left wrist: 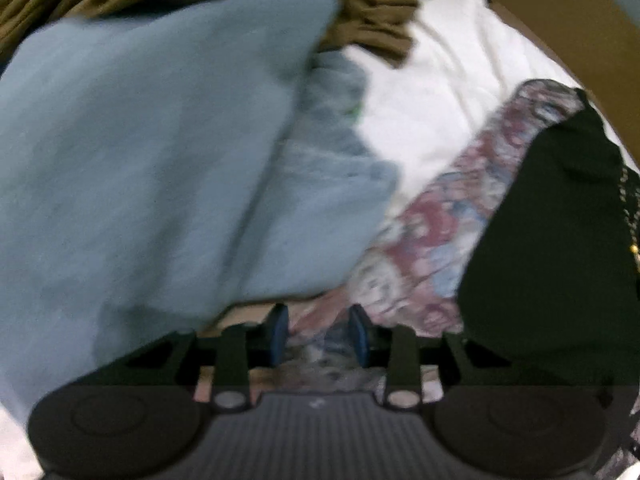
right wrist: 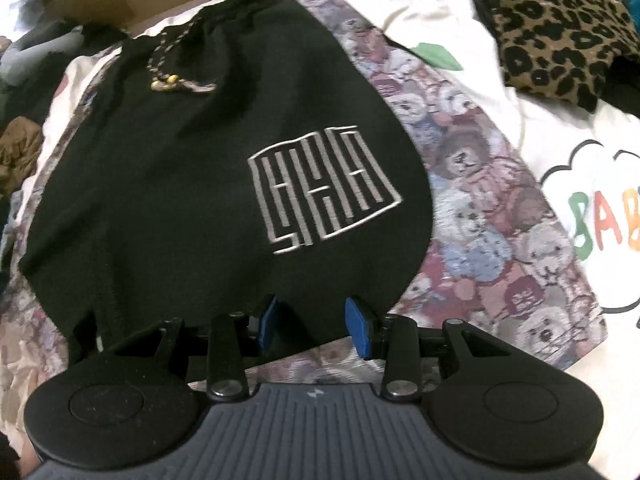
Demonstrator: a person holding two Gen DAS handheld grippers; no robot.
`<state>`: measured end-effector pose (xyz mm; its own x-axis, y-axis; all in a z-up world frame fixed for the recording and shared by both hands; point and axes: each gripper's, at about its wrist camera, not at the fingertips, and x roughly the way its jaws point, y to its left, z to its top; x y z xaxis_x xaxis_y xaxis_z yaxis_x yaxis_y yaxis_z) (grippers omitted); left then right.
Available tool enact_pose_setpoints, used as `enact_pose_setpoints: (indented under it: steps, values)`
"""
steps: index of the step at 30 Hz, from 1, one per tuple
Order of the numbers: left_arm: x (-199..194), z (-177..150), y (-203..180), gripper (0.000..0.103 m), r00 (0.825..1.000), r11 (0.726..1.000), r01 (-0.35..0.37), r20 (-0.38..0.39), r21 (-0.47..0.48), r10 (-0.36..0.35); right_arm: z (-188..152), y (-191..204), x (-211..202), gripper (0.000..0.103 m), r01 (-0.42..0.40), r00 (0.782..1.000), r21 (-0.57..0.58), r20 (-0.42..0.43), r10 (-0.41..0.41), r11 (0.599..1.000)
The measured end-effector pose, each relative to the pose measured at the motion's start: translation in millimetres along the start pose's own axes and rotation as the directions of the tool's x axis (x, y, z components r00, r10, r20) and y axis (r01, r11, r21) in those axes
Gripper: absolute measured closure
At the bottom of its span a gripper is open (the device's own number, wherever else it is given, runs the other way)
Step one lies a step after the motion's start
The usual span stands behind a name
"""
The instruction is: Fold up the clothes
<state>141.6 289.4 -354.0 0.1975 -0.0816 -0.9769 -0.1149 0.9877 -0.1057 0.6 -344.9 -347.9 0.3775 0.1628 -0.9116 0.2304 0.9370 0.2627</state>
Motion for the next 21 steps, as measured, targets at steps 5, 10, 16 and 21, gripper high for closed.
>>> enact_pose_setpoints:
  steps: [5, 10, 16, 21]
  values:
    - [2.1, -10.9, 30.4, 0.067, 0.999, 0.995, 0.028, -0.023, -0.092, -0.030, 1.6, 7.6, -1.0, 0.059, -0.011, 1.000, -0.014, -0.003, 0.011, 1.000]
    - [6.7, -16.5, 48.1, 0.067, 0.992, 0.977, 0.129, 0.004, -0.167, -0.130, 2.7, 6.3, -0.4, 0.059, 0.000, 1.000, -0.010, -0.002, 0.000, 1.000]
    - [21.4, -21.3, 59.5, 0.063, 0.982, 0.963, 0.187, 0.022, -0.196, -0.186, 0.8, 7.1, 4.5, 0.058, 0.011, 1.000, -0.020, -0.020, -0.011, 1.000]
    - [21.3, -22.5, 59.6, 0.058, 0.977, 0.960, 0.213, 0.043, -0.182, -0.208, 2.0, 12.7, 6.5, 0.056, 0.014, 1.000, -0.034, -0.019, -0.015, 0.999]
